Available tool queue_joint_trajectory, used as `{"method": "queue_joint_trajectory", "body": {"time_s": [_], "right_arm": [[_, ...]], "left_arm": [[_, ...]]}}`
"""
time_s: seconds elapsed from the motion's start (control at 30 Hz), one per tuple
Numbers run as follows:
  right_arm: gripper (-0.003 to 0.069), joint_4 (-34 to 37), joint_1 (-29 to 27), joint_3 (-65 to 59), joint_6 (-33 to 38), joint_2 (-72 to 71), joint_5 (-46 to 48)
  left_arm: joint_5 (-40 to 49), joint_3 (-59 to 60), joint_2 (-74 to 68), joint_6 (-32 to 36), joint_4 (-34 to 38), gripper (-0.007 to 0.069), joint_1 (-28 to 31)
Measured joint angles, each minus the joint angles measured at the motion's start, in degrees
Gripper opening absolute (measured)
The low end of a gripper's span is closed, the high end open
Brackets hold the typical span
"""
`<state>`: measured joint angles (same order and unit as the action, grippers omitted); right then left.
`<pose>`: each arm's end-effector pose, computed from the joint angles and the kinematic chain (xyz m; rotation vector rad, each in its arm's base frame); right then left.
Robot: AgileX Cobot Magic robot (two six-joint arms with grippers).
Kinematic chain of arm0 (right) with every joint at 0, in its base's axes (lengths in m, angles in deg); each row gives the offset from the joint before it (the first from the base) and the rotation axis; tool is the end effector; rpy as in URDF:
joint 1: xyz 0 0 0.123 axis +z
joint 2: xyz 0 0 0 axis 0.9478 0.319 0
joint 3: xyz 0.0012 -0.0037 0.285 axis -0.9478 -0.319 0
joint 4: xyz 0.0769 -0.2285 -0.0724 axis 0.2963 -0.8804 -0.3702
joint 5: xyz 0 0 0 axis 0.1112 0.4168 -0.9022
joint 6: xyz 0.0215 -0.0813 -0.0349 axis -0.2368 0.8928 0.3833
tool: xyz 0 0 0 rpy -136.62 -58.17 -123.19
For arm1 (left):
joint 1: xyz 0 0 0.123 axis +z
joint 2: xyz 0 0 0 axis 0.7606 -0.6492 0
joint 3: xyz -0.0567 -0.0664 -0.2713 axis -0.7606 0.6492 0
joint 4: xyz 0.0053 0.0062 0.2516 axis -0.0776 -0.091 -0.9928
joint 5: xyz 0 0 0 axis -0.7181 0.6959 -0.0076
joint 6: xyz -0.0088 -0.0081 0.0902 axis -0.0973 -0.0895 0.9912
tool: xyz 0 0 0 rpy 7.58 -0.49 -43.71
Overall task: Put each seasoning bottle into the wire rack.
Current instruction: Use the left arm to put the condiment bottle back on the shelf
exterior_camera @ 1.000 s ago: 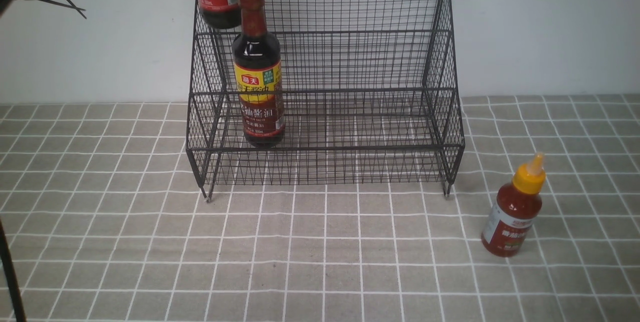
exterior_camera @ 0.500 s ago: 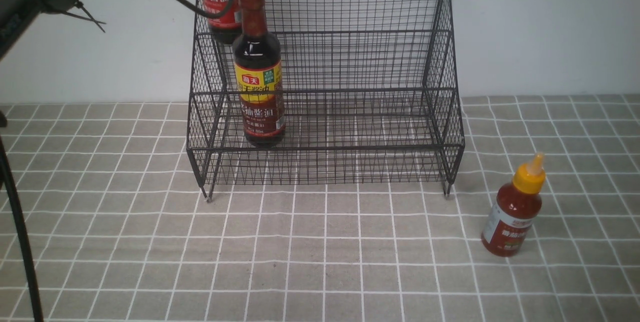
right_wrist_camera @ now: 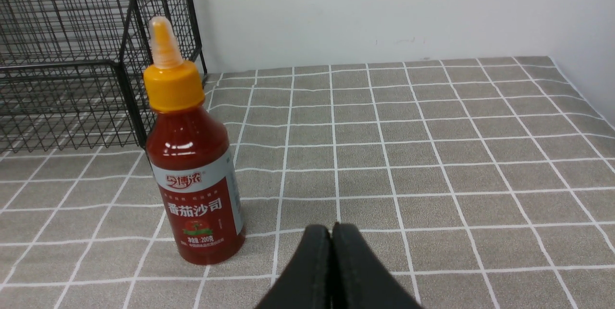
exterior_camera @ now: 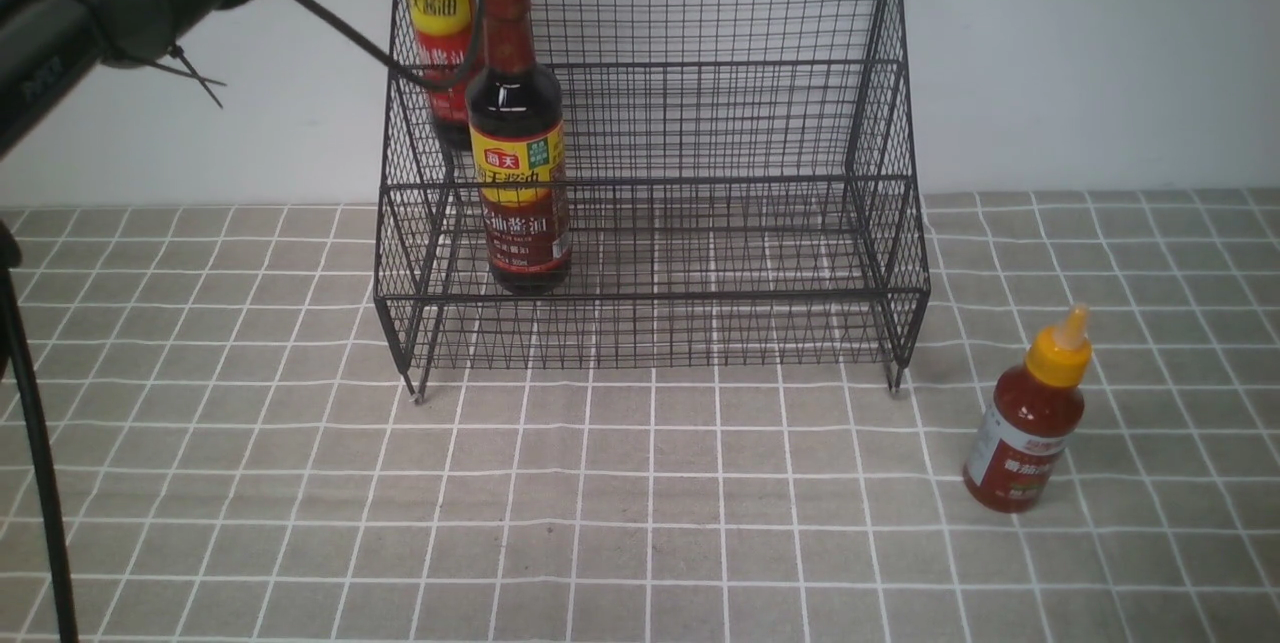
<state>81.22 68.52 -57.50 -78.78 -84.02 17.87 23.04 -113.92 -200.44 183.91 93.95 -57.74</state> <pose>0.0523 0.0002 0.1734 0.0920 1.8577 0.0452 0.5108 -0.0875 0.3504 0.1836 1.6060 -0.2761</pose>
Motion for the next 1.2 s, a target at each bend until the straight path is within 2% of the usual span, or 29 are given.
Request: {"method": "queue_joint_trajectory", "body": {"time_s": [0.33, 0.97, 1.1, 1.2], "right_arm": [[-0.0015, 0.00, 0.00, 0.00, 0.48, 0.00, 0.00], [-0.0015, 0.00, 0.00, 0.00, 1.24, 0.00, 0.00], [-0.0015, 0.00, 0.00, 0.00, 1.24, 0.00, 0.00], [-0.0015, 0.00, 0.00, 0.00, 1.24, 0.00, 0.00]], "left_arm": [[1.48, 5.61, 0.00, -0.05, -0.29, 0.0256, 0.00], [0.85, 5.90, 0.00, 0.21, -0.34, 0.0256, 0.00], [0.58, 5.78, 0.00, 0.26, -0.07, 0.0283, 0.00], [1.37, 5.39, 0.66, 0.12, 0.59, 0.0356, 0.00]]}}
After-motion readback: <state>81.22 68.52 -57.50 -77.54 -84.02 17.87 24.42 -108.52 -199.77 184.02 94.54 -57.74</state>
